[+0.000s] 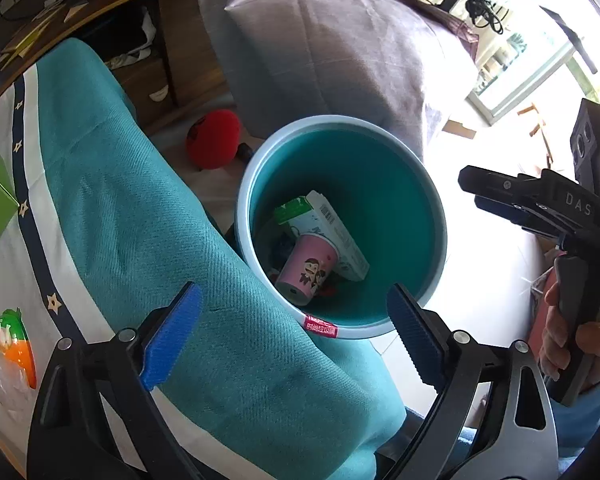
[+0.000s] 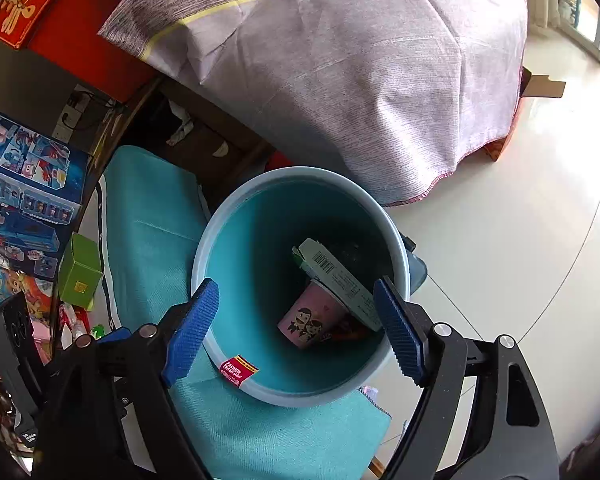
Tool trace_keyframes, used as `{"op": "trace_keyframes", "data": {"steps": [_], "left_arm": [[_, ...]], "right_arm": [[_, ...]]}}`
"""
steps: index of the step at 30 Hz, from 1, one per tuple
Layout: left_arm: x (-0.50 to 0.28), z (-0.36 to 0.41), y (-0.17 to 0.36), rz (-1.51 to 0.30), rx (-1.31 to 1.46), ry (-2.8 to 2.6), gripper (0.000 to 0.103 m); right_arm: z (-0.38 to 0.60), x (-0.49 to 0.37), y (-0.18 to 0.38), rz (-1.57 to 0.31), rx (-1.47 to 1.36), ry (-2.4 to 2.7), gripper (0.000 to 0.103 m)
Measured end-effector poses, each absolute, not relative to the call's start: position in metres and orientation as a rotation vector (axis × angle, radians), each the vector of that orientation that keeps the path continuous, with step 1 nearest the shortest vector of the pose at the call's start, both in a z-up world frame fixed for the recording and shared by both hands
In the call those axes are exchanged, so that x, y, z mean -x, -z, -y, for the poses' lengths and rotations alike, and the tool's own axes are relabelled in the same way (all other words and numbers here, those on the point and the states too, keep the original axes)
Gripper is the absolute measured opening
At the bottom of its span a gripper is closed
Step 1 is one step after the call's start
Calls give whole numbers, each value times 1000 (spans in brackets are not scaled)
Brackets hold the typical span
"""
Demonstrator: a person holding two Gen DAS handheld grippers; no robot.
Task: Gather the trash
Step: 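Move both tools back over the table toward the tissue paper, then grasp the white tissue with the left tool while the right tool grasps the plastic bag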
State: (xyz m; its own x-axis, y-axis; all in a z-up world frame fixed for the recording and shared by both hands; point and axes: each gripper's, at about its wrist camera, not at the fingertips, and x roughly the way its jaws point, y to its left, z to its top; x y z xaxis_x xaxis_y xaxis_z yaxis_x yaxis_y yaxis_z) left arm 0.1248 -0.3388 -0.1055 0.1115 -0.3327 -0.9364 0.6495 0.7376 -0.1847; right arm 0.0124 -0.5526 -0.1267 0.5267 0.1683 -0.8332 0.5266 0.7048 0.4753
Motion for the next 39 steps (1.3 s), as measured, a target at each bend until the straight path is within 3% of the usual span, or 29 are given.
{"op": "trace_keyframes", "data": {"steps": [15,30,39], "left_arm": [[-121,268,86,-1223,-236,675,95],[-135,89,67,-1176,-15,406,96],[-145,-5,82,-1171,111,208,96]], "right_arm": [[489,-34,110,-1049,-713,182,79],[364,-77,96,-1131,-572,33,79],[306,-100,98,-1196,-509,-30,79]]}}
